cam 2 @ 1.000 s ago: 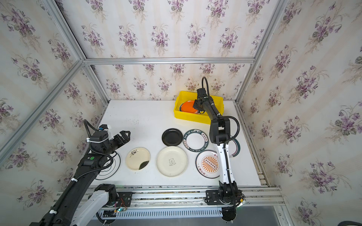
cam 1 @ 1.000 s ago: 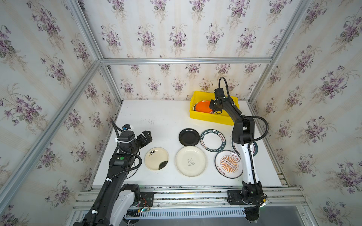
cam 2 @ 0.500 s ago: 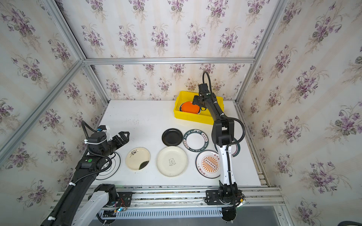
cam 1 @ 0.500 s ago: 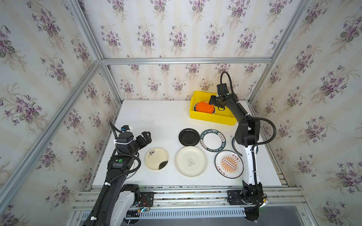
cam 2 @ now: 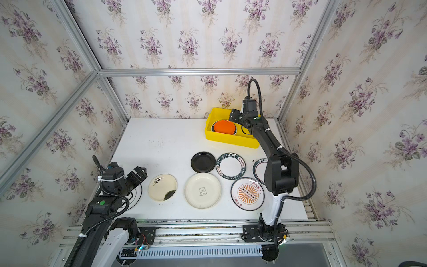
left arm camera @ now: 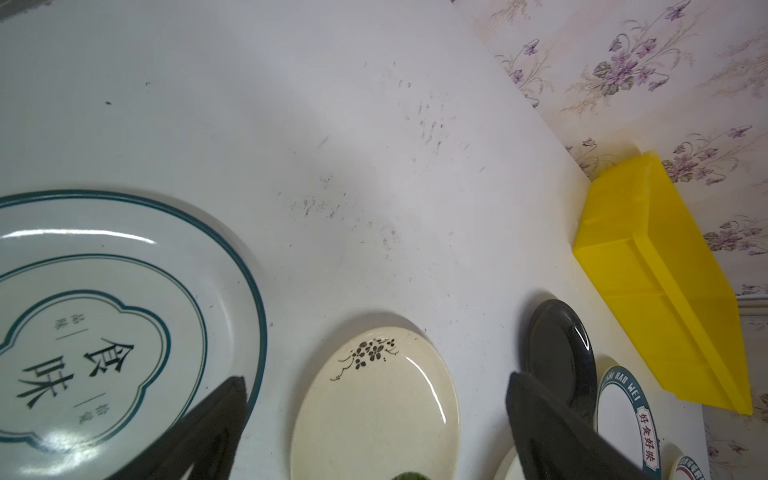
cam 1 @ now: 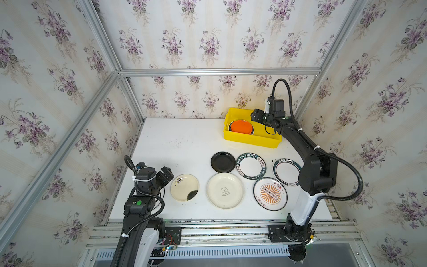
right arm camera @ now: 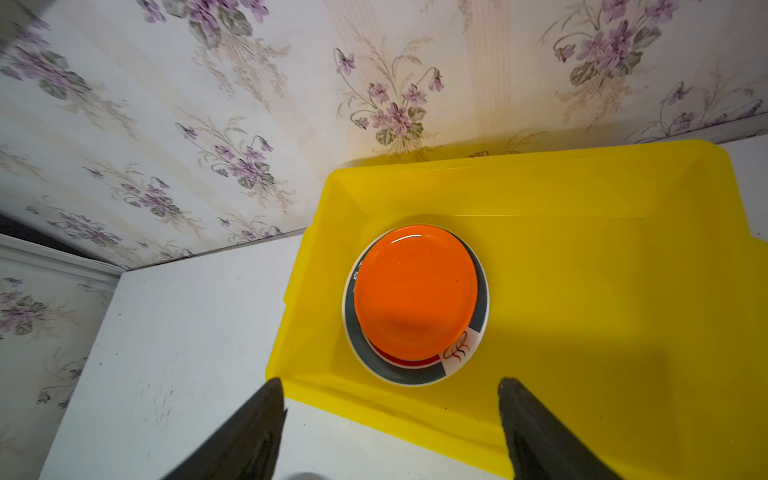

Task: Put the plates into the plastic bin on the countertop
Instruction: 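Withdraw right gripper from the bin while left gripper moves over the glass plate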

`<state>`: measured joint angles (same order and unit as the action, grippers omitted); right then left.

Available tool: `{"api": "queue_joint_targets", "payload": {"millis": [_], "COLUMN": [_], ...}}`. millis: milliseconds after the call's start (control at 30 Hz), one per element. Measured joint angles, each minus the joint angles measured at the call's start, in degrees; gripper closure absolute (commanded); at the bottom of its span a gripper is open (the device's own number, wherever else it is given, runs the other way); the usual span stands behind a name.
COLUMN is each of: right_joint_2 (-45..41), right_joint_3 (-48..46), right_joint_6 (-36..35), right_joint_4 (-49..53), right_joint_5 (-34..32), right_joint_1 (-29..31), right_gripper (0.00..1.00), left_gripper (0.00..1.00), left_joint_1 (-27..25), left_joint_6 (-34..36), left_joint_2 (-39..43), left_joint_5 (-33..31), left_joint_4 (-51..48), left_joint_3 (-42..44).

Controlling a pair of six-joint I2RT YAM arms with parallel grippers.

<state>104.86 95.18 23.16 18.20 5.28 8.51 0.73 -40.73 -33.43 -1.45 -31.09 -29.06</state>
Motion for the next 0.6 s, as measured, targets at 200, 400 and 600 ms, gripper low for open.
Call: {"api": "queue_joint_targets", "payload": {"millis": [200,400,600], "right_joint_2": [-11.8,-19.5,-25.0], "right_joint_3": [-11.7,-21.2,-28.5], "right_joint_6": [0.1,3.5,5.4], "right_joint_4": [-6.4,-8.7,-9.6], "right_joint_5": [2.3,4.7,6.4], "right_joint_1": [-0.1,0.1,0.4], "right_gripper": [0.17,0.18,0.18], "left_gripper": [0.0,0.0,0.0], "left_joint_1": [0.6,1.6,2.6], "left_joint_6": [-4.1,-7.0,-8.7], "left_joint_2": [-3.2,-7.9,-11.3], "left_joint_5": [0.2,0.7,1.5], "left_joint_4": [-0.6,0.0,3.3], "left_joint_3": [2.4,4.4,6.3]}}
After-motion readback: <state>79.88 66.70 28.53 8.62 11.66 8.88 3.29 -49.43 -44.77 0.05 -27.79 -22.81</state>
